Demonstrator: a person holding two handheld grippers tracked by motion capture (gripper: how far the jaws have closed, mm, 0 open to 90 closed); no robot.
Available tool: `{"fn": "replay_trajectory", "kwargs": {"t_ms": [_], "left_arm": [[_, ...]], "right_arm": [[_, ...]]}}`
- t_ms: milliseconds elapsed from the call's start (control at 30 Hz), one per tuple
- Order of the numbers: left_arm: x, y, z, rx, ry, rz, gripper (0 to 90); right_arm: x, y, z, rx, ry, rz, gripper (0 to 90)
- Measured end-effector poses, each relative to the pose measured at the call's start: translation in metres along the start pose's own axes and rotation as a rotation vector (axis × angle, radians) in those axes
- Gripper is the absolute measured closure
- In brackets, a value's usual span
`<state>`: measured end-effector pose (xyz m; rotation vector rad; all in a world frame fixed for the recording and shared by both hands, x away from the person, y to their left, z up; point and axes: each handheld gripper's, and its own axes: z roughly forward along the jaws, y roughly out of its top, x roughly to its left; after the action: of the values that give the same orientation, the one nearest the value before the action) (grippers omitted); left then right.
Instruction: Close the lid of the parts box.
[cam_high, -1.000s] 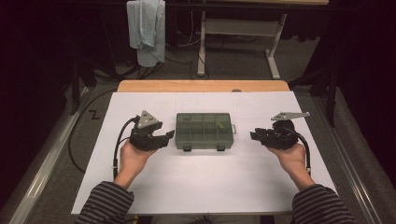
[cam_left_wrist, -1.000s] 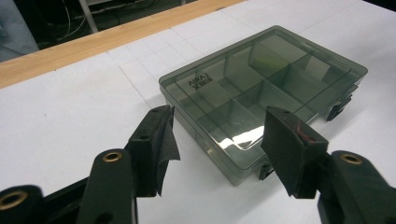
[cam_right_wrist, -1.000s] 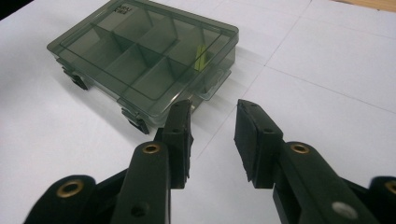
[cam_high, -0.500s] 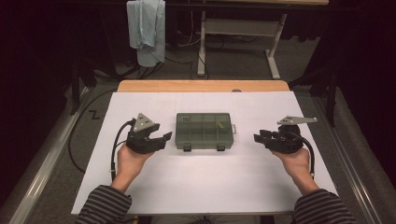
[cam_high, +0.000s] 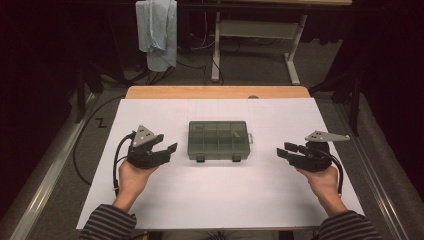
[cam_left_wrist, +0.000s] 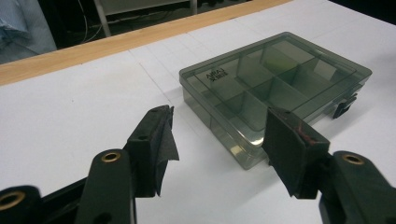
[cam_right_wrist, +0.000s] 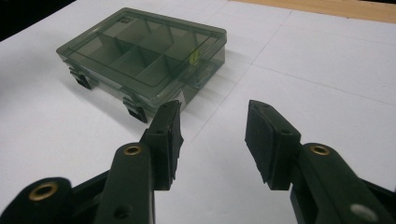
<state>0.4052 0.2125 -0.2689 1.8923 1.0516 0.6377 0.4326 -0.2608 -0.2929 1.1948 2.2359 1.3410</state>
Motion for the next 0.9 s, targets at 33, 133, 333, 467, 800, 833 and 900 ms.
{"fn": "replay_trajectory", "kwargs": {"t_ms": [33,133,333,467,800,833,900], "left_arm": [[0.0,-0.001,-0.001,-0.002,0.001,-0.001,41.9],[0.001,-0.004,-0.004,-0.018,0.007,-0.009,41.8],[0.002,-0.014,-0.008,-0.03,0.015,-0.02,41.6],[0.001,-0.02,-0.01,-0.039,0.02,-0.028,41.2],[0.001,-0.03,-0.015,-0.06,0.036,-0.042,40.9],[0.001,-0.031,-0.015,-0.062,0.038,-0.041,40.9],[0.001,-0.032,-0.016,-0.067,0.043,-0.04,40.9]], "right_arm": [[0.0,-0.002,-0.001,-0.004,-0.001,-0.005,56.8],[0.0,-0.007,-0.003,-0.013,-0.005,-0.001,55.8],[0.0,-0.018,-0.008,-0.046,-0.009,0.002,53.1],[0.0,-0.025,-0.009,-0.056,-0.015,0.01,51.6],[0.003,-0.034,-0.012,-0.086,-0.019,0.01,50.1],[0.003,-0.035,-0.012,-0.089,-0.017,0.013,49.9],[0.003,-0.036,-0.012,-0.095,-0.019,0.007,49.7]]}}
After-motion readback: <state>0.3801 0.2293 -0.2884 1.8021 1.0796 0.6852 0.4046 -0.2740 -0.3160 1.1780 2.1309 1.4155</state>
